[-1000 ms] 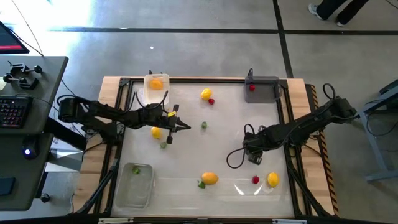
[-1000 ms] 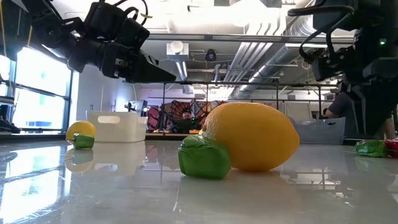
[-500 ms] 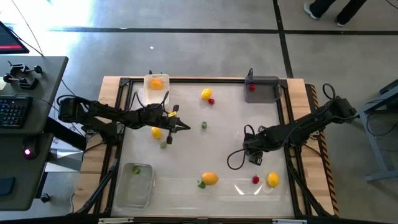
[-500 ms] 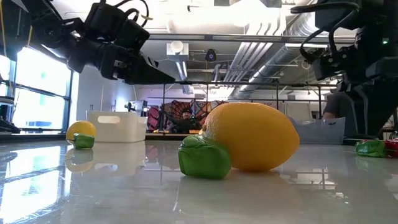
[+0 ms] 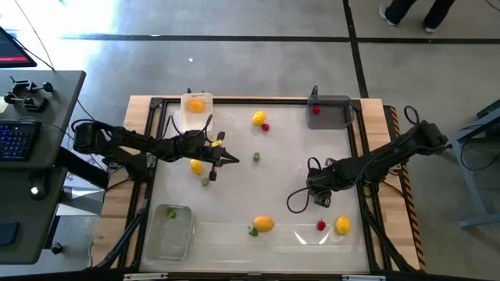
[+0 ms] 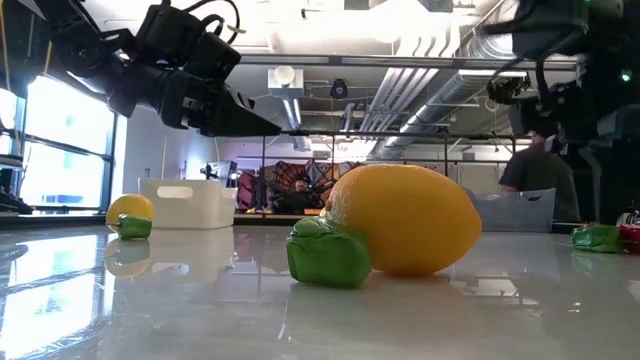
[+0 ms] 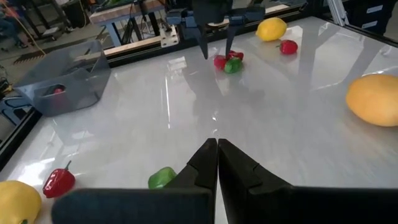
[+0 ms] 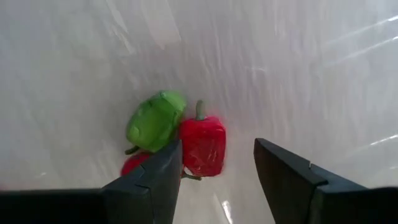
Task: Sort produce into baskets
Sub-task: Put the red bell pepper into the black bin
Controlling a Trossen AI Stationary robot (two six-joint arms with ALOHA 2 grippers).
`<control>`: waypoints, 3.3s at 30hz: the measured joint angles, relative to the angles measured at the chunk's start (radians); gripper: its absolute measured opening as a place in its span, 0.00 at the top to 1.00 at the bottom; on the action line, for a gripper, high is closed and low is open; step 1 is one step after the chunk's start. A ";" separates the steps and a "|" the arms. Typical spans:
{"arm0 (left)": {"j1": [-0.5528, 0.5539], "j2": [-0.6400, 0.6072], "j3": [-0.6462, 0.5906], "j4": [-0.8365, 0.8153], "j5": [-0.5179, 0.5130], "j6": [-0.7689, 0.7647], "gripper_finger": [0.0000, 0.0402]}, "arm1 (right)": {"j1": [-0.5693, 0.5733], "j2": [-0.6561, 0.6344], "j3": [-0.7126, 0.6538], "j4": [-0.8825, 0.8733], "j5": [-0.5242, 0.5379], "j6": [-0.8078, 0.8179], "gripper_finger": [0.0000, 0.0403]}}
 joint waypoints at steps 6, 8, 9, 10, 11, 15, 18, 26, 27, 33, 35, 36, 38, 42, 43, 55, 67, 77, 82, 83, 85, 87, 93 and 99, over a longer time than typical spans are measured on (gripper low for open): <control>0.000 0.000 0.000 -0.003 0.000 0.000 1.00 | 0.000 0.000 -0.025 0.055 -0.003 0.012 0.52; 0.000 0.000 0.000 -0.002 0.000 0.000 1.00 | 0.000 0.000 -0.025 0.053 -0.003 0.012 0.52; 0.000 0.000 0.000 -0.002 0.000 0.000 1.00 | 0.000 0.000 -0.025 0.050 -0.003 0.012 0.52; 0.000 0.000 0.000 -0.002 0.000 0.000 1.00 | 0.000 0.000 -0.025 0.045 -0.003 0.012 0.52; 0.000 0.000 0.000 -0.002 0.000 0.000 1.00 | 0.000 0.000 -0.025 0.043 -0.003 0.012 0.52; 0.000 0.000 0.000 -0.002 0.000 0.000 1.00 | 0.000 0.000 -0.025 0.044 0.006 0.010 0.52; 0.000 0.000 0.000 -0.002 0.000 0.000 1.00 | 0.000 0.000 -0.025 0.044 0.008 0.004 0.53; 0.001 0.000 0.000 0.010 0.000 -0.020 1.00 | -0.001 0.000 -0.025 0.033 0.007 -0.028 0.73; 0.001 0.000 0.000 0.011 0.000 -0.025 1.00 | -0.001 0.000 -0.025 0.033 0.007 -0.036 0.77; 0.001 0.000 -0.001 0.030 0.003 -0.050 1.00 | -0.018 0.000 0.004 0.030 0.015 -0.086 0.92; 0.001 0.000 -0.021 0.089 0.008 -0.053 1.00 | -0.032 0.000 0.027 0.028 0.050 -0.122 0.93; 0.001 -0.001 -0.039 0.126 0.010 -0.057 1.00 | -0.042 0.000 0.040 0.026 0.074 -0.140 0.93; 0.003 -0.001 -0.072 0.198 0.012 -0.079 1.00 | -0.073 0.000 0.065 0.015 0.128 -0.170 0.92; 0.003 -0.001 -0.128 0.323 0.011 -0.103 1.00 | -0.189 0.000 0.084 -0.006 0.213 -0.227 0.92; 0.003 -0.001 -0.135 0.337 0.011 -0.105 1.00 | -0.229 0.000 0.084 -0.003 0.227 -0.242 0.92; 0.003 -0.001 -0.143 0.353 -0.006 -0.106 1.00 | -0.723 -0.029 0.173 0.154 0.245 -0.555 0.92; 0.001 -0.001 -0.143 0.379 -0.008 -0.139 1.00 | -1.173 -0.046 0.189 0.320 0.049 -0.670 0.91; 0.001 -0.001 -0.143 0.379 -0.008 -0.148 1.00 | -1.307 0.040 0.092 0.512 -0.045 -0.613 0.91; 0.001 -0.001 -0.143 0.379 -0.008 -0.148 1.00 | -1.310 0.116 0.092 0.535 -0.090 -0.564 0.91; 0.001 -0.001 -0.143 0.379 -0.008 -0.147 1.00 | -1.310 0.128 0.092 0.535 -0.090 -0.557 0.91; 0.001 -0.001 -0.143 0.379 -0.008 -0.140 1.00 | -1.310 0.147 0.092 0.534 -0.089 -0.546 0.91; 0.001 0.000 -0.143 0.379 -0.008 -0.138 1.00 | -1.310 0.157 0.092 0.535 -0.089 -0.545 0.91; 0.001 -0.001 -0.143 0.378 -0.008 -0.138 1.00 | -1.309 0.164 0.093 0.535 -0.091 -0.526 0.84; 0.001 -0.001 -0.143 0.377 -0.008 -0.137 1.00 | -1.308 0.164 0.093 0.536 -0.109 -0.503 0.71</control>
